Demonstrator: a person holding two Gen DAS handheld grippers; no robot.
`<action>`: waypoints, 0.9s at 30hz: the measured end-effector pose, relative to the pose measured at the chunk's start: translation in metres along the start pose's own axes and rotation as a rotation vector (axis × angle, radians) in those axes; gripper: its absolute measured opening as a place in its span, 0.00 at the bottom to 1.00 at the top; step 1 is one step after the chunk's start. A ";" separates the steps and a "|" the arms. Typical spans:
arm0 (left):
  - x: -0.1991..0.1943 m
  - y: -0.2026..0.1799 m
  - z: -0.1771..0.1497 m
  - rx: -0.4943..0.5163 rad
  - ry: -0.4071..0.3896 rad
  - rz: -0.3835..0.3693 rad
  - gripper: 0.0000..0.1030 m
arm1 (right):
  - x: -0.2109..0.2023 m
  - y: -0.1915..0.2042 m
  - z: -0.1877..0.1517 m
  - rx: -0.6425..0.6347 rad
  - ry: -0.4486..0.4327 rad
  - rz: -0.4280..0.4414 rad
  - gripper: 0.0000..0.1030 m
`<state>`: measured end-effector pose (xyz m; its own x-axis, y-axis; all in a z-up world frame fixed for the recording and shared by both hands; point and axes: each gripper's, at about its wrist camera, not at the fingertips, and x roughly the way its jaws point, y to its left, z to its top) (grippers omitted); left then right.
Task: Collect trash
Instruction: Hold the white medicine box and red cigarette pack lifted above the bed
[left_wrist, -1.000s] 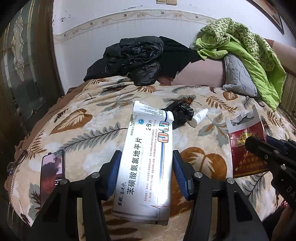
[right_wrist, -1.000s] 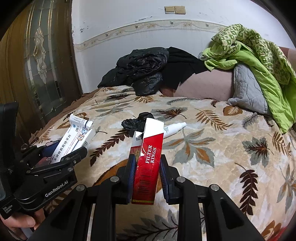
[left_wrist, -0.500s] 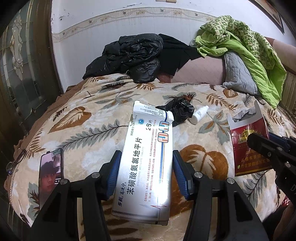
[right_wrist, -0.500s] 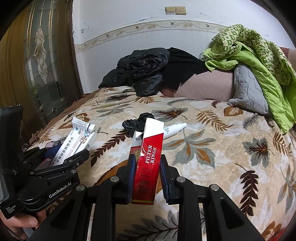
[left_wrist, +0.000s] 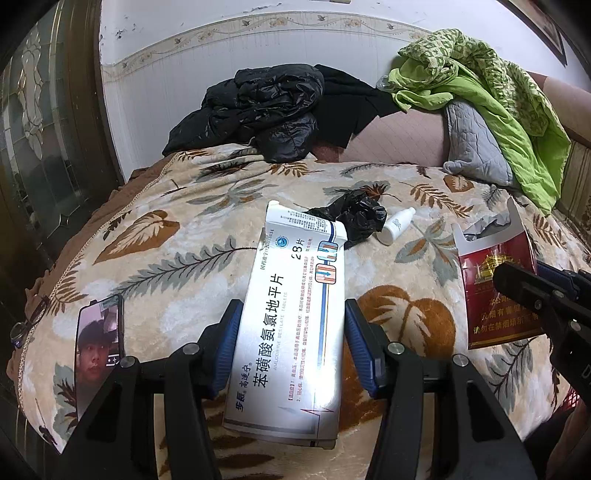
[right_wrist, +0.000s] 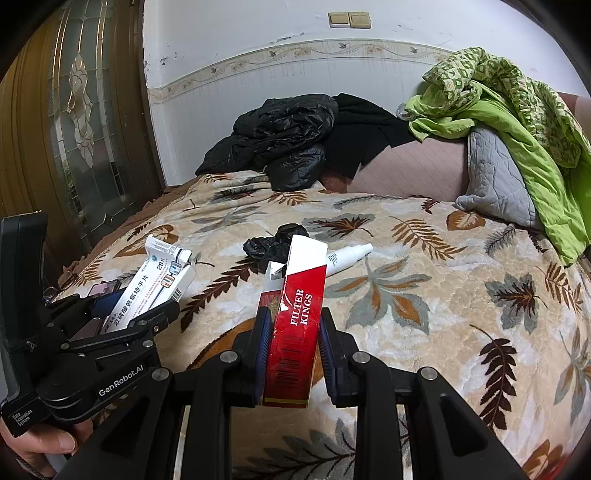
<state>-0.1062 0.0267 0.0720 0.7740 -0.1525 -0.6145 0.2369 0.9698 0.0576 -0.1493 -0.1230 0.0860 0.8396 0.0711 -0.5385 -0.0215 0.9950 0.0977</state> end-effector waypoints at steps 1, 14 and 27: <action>0.000 0.000 0.000 0.000 -0.001 0.000 0.52 | 0.000 0.000 0.000 0.000 0.000 0.000 0.26; -0.001 -0.002 0.001 -0.002 -0.005 -0.007 0.52 | 0.001 0.000 0.000 0.009 0.000 0.006 0.26; -0.003 -0.007 -0.001 0.016 -0.003 -0.012 0.52 | -0.008 -0.006 -0.001 0.037 -0.017 0.013 0.26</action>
<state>-0.1109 0.0202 0.0728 0.7725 -0.1650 -0.6132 0.2556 0.9647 0.0626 -0.1565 -0.1299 0.0893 0.8483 0.0829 -0.5230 -0.0130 0.9906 0.1359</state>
